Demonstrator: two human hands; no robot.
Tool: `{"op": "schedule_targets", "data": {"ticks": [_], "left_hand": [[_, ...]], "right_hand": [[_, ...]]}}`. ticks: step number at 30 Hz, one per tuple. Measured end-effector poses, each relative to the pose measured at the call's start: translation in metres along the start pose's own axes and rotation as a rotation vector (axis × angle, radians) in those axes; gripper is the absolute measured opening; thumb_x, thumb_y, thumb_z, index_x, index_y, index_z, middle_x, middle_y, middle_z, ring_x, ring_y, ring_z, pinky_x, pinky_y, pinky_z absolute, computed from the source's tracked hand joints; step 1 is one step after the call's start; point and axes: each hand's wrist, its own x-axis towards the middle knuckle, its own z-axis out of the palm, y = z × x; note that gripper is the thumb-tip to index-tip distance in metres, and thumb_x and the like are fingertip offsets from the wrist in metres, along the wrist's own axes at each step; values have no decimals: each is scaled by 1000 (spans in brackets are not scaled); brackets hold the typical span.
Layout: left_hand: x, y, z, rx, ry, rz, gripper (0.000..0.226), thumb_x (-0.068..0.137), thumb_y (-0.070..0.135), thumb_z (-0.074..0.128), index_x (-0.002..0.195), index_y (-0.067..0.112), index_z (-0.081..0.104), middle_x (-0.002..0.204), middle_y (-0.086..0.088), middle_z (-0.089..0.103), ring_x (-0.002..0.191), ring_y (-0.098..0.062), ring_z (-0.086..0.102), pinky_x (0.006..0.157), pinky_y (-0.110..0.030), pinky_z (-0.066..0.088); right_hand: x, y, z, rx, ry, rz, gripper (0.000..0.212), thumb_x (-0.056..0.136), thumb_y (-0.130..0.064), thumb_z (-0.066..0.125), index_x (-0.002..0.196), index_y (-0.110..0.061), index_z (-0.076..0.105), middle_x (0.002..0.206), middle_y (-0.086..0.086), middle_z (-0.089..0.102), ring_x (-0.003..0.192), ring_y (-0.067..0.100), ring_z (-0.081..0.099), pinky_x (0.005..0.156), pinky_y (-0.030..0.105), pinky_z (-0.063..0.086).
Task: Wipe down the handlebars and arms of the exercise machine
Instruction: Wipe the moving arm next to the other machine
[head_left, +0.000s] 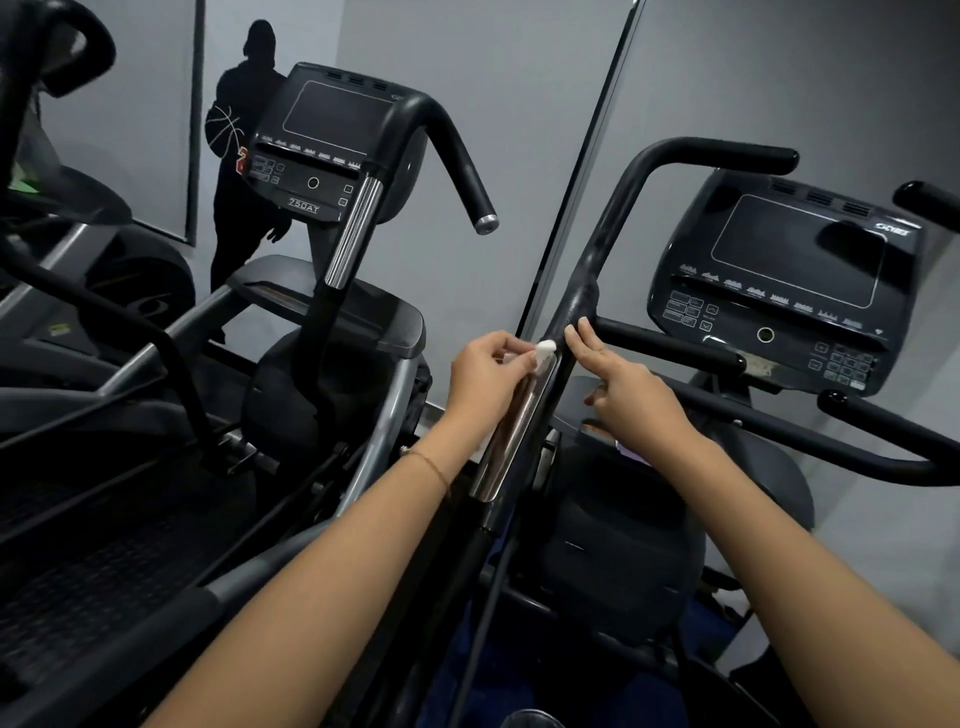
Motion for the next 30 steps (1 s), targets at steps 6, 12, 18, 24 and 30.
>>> {"op": "schedule_targets", "data": {"ticks": [6, 12, 18, 24, 30], "left_hand": [[-45, -39, -34, -366, -183, -195, 9, 85, 7, 63, 77, 11, 61, 61, 8, 64, 55, 0, 57, 57, -12, 49], [6, -6, -11, -233, -155, -53, 10, 84, 11, 68, 77, 15, 63, 75, -3, 63, 71, -13, 61, 74, -24, 55], [-16, -33, -13, -314, -146, -192, 19, 93, 7, 54, 75, 14, 54, 60, 6, 53, 51, -4, 49, 47, -11, 43], [-56, -66, -47, -227, -278, -334, 25, 92, -1, 51, 70, 12, 53, 60, 5, 55, 57, -6, 48, 49, -11, 45], [-21, 22, -39, -66, 11, -1, 14, 88, 18, 65, 74, 15, 61, 61, 6, 56, 57, -7, 53, 57, -18, 46]], "right_hand": [[0, 2, 5, 48, 13, 12, 84, 80, 7, 45, 144, -43, 20, 149, -32, 7, 104, 14, 59, 78, 36, 51], [0, 1, 5, 35, 20, 12, 80, 84, 3, 45, 144, -44, 20, 148, -33, 6, 103, 15, 59, 79, 35, 50], [-1, 1, 6, 69, 31, 10, 81, 83, 5, 44, 143, -44, 21, 148, -32, 8, 105, 16, 58, 79, 36, 51], [1, 2, 5, 46, 11, -5, 84, 81, 8, 43, 144, -43, 21, 149, -32, 7, 112, 15, 55, 74, 34, 51], [-4, -14, -10, 242, 133, -53, 51, 92, -11, 42, 137, -35, 42, 135, -14, 50, 106, 15, 56, 83, 29, 45]]}}
